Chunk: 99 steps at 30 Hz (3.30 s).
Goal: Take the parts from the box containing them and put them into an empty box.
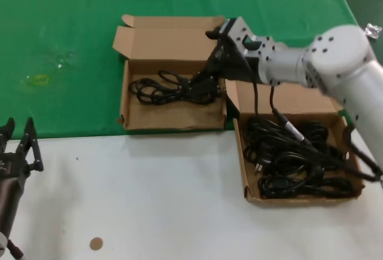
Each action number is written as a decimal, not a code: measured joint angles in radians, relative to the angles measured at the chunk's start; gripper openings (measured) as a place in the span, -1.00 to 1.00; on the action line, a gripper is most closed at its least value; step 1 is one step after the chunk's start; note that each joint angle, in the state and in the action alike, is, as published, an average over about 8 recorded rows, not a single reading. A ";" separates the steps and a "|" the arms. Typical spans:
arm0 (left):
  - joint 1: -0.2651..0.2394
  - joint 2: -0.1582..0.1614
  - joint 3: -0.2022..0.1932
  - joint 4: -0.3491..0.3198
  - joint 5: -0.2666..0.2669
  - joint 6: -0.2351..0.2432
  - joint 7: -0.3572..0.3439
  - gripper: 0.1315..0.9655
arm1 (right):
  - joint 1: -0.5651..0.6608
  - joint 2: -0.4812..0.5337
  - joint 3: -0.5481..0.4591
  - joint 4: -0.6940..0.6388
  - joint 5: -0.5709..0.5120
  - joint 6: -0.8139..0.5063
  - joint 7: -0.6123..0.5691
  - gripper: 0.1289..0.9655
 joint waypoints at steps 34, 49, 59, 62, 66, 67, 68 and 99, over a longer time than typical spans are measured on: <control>0.000 0.000 0.000 0.000 0.000 0.000 0.000 0.62 | -0.580 0.047 0.210 0.530 0.208 0.368 -0.005 1.00; 0.000 0.000 0.000 0.000 0.000 0.000 0.000 0.94 | -0.837 0.067 0.303 0.763 0.300 0.532 -0.008 1.00; 0.000 0.000 0.000 0.000 0.000 0.000 0.000 1.00 | -0.999 0.080 0.362 0.911 0.359 0.635 -0.009 1.00; 0.000 0.000 0.000 0.000 0.000 0.000 0.000 1.00 | -1.025 0.082 0.371 0.935 0.368 0.651 -0.009 1.00; 0.000 0.000 0.000 0.000 0.000 0.000 0.000 1.00 | -1.033 0.083 0.374 0.942 0.371 0.656 -0.010 1.00; 0.000 0.000 0.000 0.000 0.000 0.000 0.000 1.00 | -1.033 0.083 0.374 0.942 0.371 0.656 -0.010 1.00; 0.000 0.000 0.000 0.000 0.000 0.000 0.000 1.00 | -1.033 0.083 0.374 0.942 0.371 0.657 -0.010 1.00; 0.000 0.000 0.000 0.000 0.000 0.000 0.000 1.00 | -1.034 0.083 0.374 0.943 0.371 0.657 -0.010 1.00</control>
